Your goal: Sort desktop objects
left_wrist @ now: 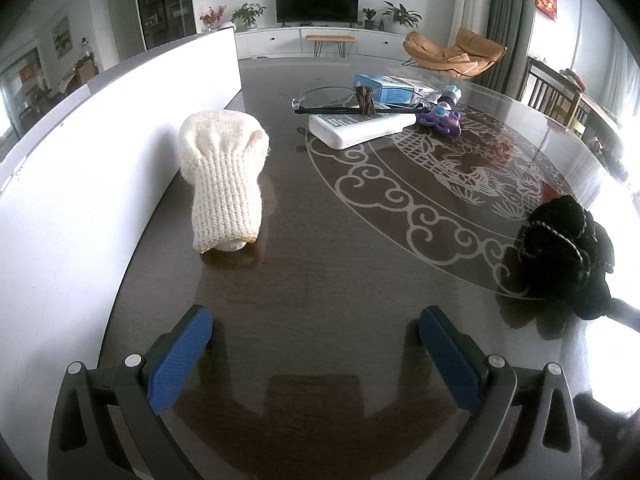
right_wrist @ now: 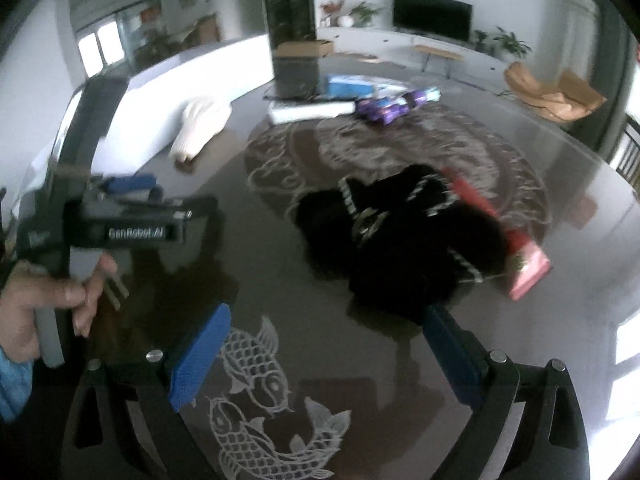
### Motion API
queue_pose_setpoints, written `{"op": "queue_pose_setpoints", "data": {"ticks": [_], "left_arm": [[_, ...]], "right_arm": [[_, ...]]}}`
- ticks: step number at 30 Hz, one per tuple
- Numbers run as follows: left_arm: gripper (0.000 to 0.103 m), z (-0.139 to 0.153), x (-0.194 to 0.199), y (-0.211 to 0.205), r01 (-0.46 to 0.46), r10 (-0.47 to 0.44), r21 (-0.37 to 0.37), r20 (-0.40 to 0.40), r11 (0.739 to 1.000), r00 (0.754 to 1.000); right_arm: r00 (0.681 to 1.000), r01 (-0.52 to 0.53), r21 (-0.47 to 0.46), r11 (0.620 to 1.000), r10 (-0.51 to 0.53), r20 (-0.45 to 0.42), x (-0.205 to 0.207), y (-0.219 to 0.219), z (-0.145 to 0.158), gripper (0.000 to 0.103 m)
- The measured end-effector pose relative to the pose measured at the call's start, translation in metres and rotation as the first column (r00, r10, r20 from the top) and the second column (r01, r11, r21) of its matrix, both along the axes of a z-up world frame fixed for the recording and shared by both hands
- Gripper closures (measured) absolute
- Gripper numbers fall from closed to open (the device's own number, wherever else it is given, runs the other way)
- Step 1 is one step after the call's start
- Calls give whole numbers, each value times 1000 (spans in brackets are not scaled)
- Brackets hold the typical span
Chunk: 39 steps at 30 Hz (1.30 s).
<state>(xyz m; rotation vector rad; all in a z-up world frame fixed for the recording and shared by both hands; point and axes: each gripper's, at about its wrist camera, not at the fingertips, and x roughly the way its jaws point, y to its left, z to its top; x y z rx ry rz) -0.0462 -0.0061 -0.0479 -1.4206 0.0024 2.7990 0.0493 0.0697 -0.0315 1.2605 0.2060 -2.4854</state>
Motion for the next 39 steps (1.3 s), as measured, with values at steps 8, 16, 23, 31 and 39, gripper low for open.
{"op": "queue_pose_setpoints", "data": {"ticks": [8,16,23,31,39], "left_arm": [[0,0,0,0,0,0,0,0,1000,1000],[0,0,0,0,0,0,0,0,1000,1000],[0,0,0,0,0,0,0,0,1000,1000],[0,-1,-1,0,0,0,0,-1,1000,1000],[0,-1,0,0,4,-4,1,1,1000,1000]], "right_arm": [[997,-59,29,998,58,50,-6,-15,-14,6],[996,-72,50,996,69,53,-9,-17,-17,5],[995,-88,70,994,85,52,-9,-18,-19,2],[998,48,25,999,-50,49,-49,15,-19,0],[993,97,-72,993,-92,74,-40,38,-14,0]]}}
